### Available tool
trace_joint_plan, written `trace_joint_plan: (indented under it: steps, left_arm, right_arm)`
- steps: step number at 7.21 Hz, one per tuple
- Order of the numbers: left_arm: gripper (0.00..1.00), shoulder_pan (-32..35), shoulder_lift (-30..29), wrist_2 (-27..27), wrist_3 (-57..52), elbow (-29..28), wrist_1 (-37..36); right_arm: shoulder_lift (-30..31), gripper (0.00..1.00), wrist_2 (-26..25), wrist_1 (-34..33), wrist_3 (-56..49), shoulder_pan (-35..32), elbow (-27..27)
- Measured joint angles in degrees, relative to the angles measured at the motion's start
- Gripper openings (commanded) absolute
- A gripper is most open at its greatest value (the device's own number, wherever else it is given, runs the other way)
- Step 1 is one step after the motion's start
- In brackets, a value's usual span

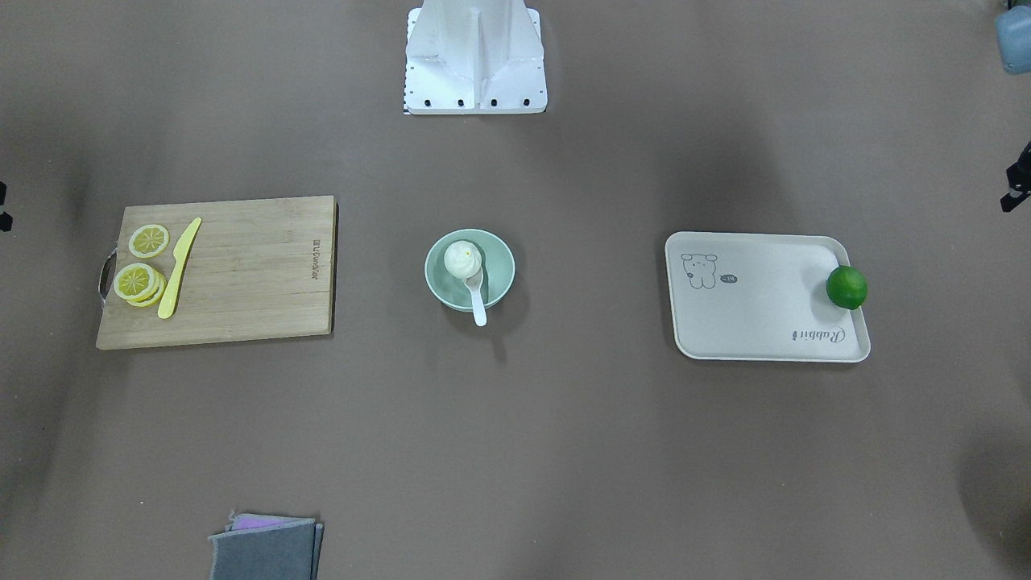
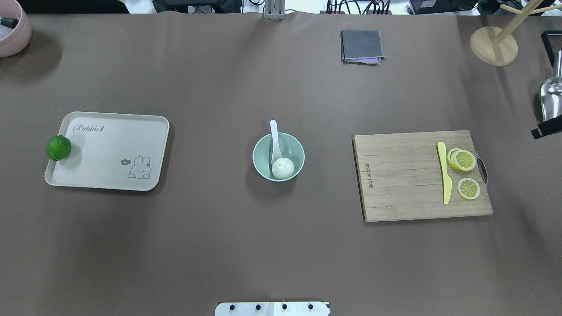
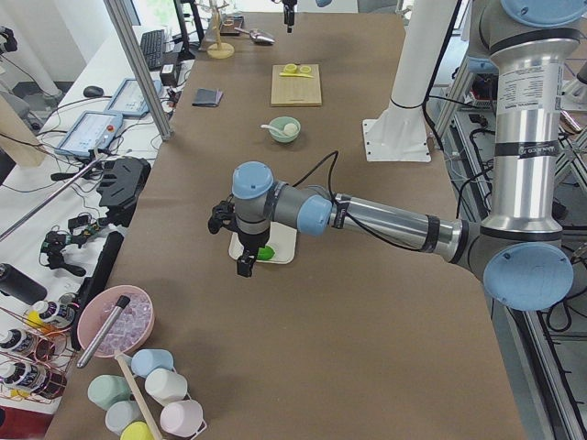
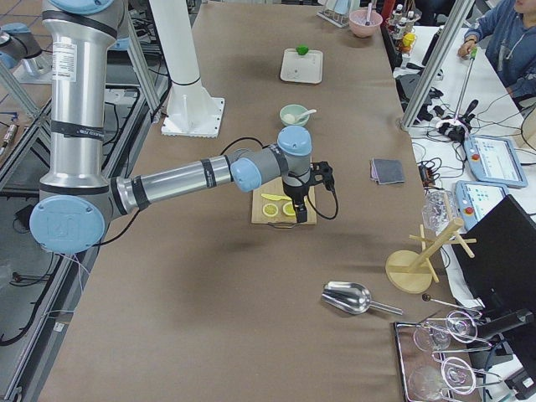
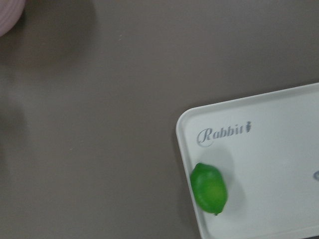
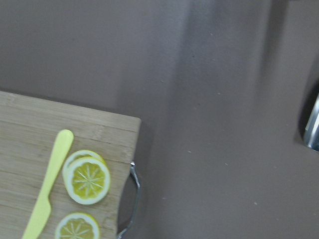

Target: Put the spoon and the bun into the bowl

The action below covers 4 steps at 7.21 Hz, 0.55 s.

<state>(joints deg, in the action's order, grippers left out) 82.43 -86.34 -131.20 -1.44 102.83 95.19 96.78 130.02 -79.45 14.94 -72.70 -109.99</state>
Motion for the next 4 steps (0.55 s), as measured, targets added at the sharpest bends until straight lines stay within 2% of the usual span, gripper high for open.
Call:
trace_joint_plan:
  steps: [4]
  left_arm:
    - [0.99, 3.0, 3.3, -1.1, -3.1, -2.5, -0.3]
  right_arm:
    - [2.3, 1.0, 0.3, 0.0, -8.8, -6.7, 5.3]
